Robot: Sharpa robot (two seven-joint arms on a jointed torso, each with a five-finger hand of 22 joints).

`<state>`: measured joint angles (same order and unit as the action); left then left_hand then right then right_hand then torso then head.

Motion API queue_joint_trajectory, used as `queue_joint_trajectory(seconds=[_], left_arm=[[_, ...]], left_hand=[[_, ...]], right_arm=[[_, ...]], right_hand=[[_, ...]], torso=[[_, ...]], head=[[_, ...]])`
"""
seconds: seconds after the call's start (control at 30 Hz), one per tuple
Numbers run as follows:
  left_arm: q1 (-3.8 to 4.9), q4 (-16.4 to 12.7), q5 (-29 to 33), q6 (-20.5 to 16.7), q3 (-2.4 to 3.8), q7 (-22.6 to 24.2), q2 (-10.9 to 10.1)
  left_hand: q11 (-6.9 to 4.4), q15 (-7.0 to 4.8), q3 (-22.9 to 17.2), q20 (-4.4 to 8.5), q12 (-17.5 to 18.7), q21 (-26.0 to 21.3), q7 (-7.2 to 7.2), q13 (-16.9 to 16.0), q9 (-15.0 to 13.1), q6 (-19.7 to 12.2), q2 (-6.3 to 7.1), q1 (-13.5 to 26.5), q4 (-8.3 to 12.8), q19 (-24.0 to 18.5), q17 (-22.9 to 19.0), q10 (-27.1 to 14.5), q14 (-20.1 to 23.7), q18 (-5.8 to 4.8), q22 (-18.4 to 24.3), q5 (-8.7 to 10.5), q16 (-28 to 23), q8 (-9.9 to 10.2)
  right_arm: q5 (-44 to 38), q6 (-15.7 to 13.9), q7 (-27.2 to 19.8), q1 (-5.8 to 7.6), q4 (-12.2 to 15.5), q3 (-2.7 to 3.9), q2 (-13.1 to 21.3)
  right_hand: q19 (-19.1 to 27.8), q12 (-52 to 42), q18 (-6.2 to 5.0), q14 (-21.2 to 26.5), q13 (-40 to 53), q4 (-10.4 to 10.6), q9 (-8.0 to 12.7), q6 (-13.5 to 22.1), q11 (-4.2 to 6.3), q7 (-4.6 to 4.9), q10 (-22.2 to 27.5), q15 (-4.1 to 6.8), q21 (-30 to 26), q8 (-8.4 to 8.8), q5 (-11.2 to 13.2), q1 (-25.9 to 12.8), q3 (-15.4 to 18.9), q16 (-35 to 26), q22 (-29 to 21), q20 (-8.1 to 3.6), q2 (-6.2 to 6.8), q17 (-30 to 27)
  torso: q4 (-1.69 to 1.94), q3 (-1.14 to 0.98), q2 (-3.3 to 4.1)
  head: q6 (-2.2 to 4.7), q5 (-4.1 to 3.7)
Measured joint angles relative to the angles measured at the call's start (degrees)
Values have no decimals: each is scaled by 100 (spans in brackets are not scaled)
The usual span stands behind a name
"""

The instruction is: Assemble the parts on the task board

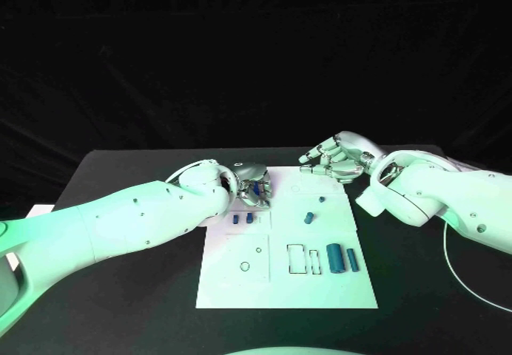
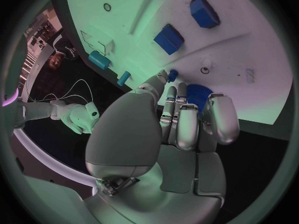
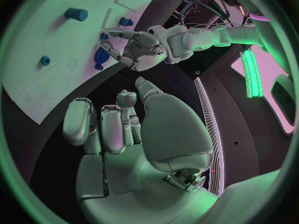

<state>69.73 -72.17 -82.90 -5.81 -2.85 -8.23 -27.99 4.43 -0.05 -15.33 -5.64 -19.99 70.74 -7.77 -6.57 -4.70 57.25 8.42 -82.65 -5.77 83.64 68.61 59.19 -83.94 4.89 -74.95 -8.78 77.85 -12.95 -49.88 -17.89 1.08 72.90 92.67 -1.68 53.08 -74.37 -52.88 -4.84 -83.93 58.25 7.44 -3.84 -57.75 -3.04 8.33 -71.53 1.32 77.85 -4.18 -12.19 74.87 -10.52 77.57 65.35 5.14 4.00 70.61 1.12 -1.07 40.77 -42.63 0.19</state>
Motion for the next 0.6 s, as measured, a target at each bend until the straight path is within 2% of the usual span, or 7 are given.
queue_joint_trajectory(seconds=[0.17,0.6], left_arm=[[-9,49,-32,63,1,-29,51],[-25,203,-72,183,12,-74,188]], left_hand=[[-24,-5,-196,21,105,28,12,60,21,69,-58,-118,73,20,-102,143,-5,0,0,123,0,47],[-57,-46,-486,24,247,116,43,124,40,182,-58,-163,173,24,-140,359,-3,0,1,124,0,136]], right_arm=[[2,1,0,0,0,0,-6],[4,8,-1,0,2,0,-17]], right_hand=[[0,0,0,0,0,0,0,0,0,0,0,0,0,0,0,0,0,0,0,0,0,0],[0,0,0,0,5,0,0,0,0,0,0,0,0,0,-24,0,0,0,0,0,0,0]], torso=[[0,1,0],[1,1,-1]], head=[[-5,-7],[-14,-10]])
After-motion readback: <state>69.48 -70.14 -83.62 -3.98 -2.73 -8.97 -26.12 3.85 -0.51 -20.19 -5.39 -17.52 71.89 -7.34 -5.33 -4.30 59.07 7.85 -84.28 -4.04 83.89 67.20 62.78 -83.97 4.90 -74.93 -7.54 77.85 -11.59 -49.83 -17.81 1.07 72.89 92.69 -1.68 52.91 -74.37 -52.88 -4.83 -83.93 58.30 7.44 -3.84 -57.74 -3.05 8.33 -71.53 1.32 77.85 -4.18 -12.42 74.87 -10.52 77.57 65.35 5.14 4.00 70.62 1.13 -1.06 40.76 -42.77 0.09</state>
